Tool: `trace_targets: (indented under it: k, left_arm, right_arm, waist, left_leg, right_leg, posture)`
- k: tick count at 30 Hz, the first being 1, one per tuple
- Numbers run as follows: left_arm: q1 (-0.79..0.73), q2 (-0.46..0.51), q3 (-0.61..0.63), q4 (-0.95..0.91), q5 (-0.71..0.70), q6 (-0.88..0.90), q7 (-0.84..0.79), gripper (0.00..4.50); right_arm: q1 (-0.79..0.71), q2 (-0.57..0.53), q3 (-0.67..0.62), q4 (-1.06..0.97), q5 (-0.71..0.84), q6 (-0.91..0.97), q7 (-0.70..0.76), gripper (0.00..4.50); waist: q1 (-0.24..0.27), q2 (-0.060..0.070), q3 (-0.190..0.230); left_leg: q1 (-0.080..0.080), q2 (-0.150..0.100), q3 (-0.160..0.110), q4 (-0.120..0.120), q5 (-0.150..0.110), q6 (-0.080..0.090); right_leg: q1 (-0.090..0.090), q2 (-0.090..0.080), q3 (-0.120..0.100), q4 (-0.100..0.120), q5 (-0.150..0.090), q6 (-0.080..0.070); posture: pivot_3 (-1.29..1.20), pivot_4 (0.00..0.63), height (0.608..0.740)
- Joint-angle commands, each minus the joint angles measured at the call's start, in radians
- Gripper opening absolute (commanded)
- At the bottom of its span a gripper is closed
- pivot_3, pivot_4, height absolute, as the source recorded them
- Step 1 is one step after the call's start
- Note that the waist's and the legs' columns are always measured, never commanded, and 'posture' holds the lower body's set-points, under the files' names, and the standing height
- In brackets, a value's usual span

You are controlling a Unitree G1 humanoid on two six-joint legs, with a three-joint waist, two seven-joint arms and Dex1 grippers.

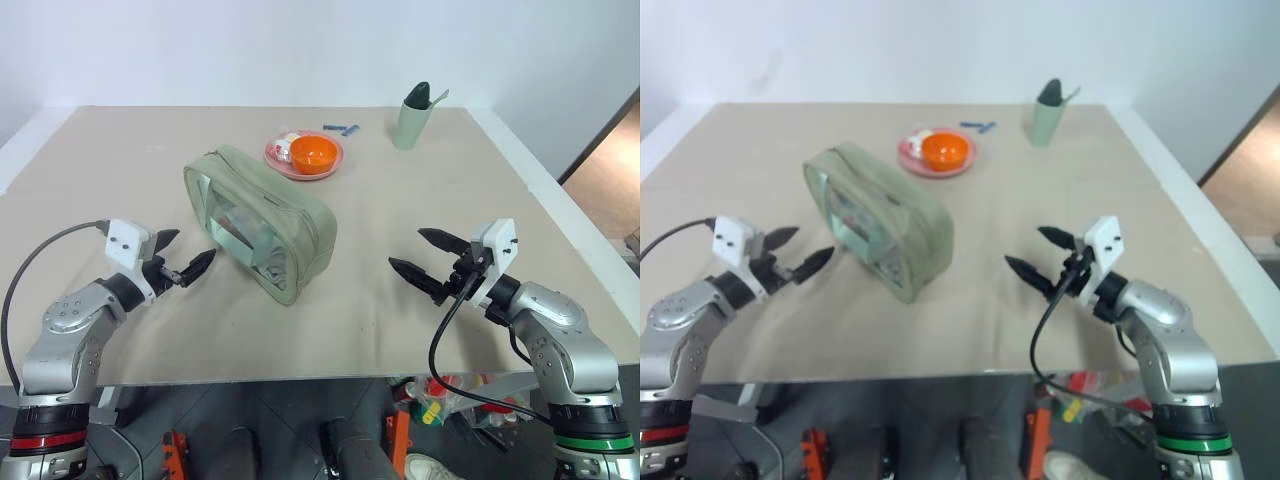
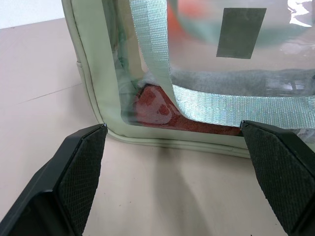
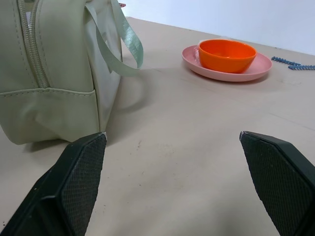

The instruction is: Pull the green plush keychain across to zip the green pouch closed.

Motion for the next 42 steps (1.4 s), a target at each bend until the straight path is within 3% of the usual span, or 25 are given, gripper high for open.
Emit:
trace_targets:
  k: [1, 15, 21, 28, 40, 42]
  left_arm:
    - [-0.01, 0.013, 0.024, -0.026, -0.01, -0.013, -0.003, 4.48]
    - [-0.008, 0.023, 0.026, -0.08, -0.074, -0.003, -0.066, 4.48]
    - [0.032, 0.17, 0.055, -0.24, -0.29, 0.152, -0.262, 4.48]
    - [0.051, 0.274, 0.013, -0.381, -0.384, 0.24, -0.352, 4.48]
    - [0.023, 0.255, -0.05, -0.432, -0.364, 0.237, -0.298, 4.48]
    - [0.019, 0.252, -0.051, -0.431, -0.362, 0.236, -0.29, 4.5]
  right_arm:
    - [-0.027, -0.011, -0.014, 0.0, 0.008, -0.012, 0.013, 4.49]
    - [-0.084, -0.017, 0.002, 0.012, 0.017, 0.026, 0.053, 4.49]
    - [-0.206, -0.047, 0.046, -0.09, 0.147, 0.198, 0.127, 4.49]
    - [-0.396, 0.051, 0.148, -0.022, 0.114, 0.218, 0.083, 4.49]
    - [-0.536, 0.229, 0.255, 0.243, -0.027, 0.111, 0.086, 4.49]
    - [-0.543, 0.239, 0.253, 0.262, -0.034, 0.11, 0.092, 3.71]
  waist:
    - [0.0, 0.0, 0.0]
    - [0.0, 0.0, 0.0]
    - [-0.007, 0.0, 0.0]
    - [-0.008, 0.0, 0.001]
    - [-0.006, 0.0, 0.001]
    - [-0.005, 0.0, 0.001]
  left_leg:
    - [0.0, 0.0, 0.0, 0.0, 0.0, 0.0]
    - [0.0, 0.0, 0.0, 0.0, 0.0, 0.0]
    - [0.0, 0.001, 0.0, 0.0, 0.0, 0.0]
    - [0.0, 0.002, -0.001, -0.001, 0.0, 0.0]
    - [-0.002, 0.002, -0.001, -0.001, 0.0, 0.0]
    - [-0.002, 0.002, -0.001, -0.001, 0.0, 0.0]
  right_leg:
    - [0.0, 0.0, 0.0, 0.0, 0.0, 0.0]
    - [0.0, 0.0, 0.0, 0.0, 0.0, 0.0]
    - [-0.001, 0.001, 0.0, 0.0, 0.0, 0.0]
    - [-0.001, 0.001, -0.002, 0.001, -0.001, -0.002]
    - [-0.002, 0.001, -0.003, 0.0, -0.002, -0.002]
    - [-0.002, 0.001, -0.003, 0.0, -0.002, -0.002]
  posture:
    - [0.0, 0.15, 0.74]
    - [0.0, 0.15, 0.74]
    - [0.0, 0.15, 0.74]
    - [0.0, 0.15, 0.74]
    - [0.0, 0.15, 0.74]
    - [0.0, 0.15, 0.74]
